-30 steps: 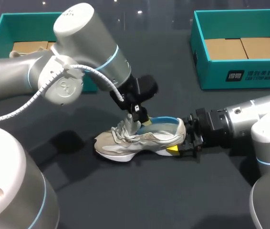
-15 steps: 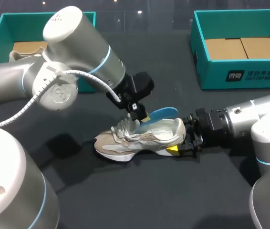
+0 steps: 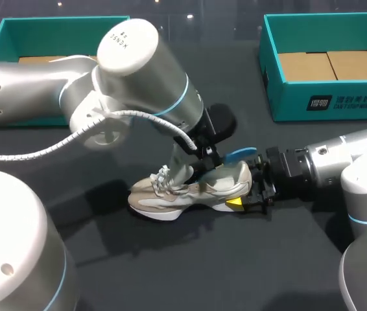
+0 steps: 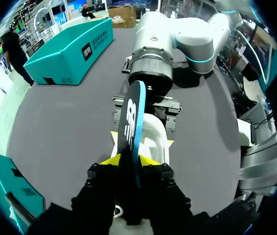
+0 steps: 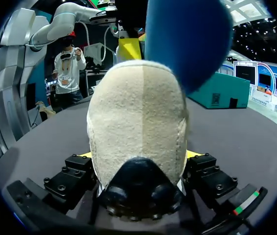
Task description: Take the shoe out of the shoebox, open the shoe tongue, remove and reinsert the insole, then place the shoe into the shoebox
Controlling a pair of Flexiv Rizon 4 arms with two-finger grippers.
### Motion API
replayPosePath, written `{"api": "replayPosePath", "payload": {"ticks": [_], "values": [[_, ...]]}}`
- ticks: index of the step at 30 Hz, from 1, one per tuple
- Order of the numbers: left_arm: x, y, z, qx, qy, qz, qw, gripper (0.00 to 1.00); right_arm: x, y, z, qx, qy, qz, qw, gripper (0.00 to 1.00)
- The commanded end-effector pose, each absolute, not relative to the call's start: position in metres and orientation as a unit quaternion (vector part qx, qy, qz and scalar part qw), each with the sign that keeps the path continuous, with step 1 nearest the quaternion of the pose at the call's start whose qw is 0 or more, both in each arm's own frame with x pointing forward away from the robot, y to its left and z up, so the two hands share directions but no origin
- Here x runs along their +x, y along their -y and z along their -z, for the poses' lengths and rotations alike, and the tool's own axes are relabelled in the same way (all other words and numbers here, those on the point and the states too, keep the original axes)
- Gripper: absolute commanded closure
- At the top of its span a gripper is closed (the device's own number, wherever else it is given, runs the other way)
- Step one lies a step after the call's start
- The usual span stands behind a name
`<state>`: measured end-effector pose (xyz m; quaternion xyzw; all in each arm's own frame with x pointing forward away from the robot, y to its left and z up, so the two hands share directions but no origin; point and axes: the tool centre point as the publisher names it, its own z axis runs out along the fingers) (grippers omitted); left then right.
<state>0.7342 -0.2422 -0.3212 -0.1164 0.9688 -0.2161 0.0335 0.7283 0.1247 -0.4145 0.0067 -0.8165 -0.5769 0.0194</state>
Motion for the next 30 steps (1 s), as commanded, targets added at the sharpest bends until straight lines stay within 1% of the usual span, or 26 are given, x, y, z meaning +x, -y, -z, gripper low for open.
{"api": "replayPosePath", "payload": {"ticks": [1,5,12,20,24,30], "values": [[0.730,0.239,0.315,-0.120,-0.968,0.215,0.043,0.45,0.727,-0.127,0.416,0.006,0.818,0.575,0.020,1.00],[0.725,0.236,0.311,-0.127,-0.966,0.217,0.062,0.50,0.727,-0.127,0.416,0.006,0.818,0.575,0.020,1.00],[0.717,0.235,0.308,-0.134,-0.962,0.221,0.087,0.50,0.727,-0.127,0.416,0.006,0.818,0.575,0.020,1.00],[0.713,0.243,0.308,-0.140,-0.958,0.224,0.112,0.35,0.727,-0.127,0.416,0.006,0.818,0.575,0.020,1.00],[0.714,0.247,0.309,-0.142,-0.956,0.223,0.125,0.37,0.727,-0.127,0.416,0.006,0.818,0.575,0.020,1.00],[0.714,0.250,0.313,-0.140,-0.954,0.225,0.139,0.47,0.727,-0.127,0.416,0.006,0.818,0.575,0.020,1.00]]}}
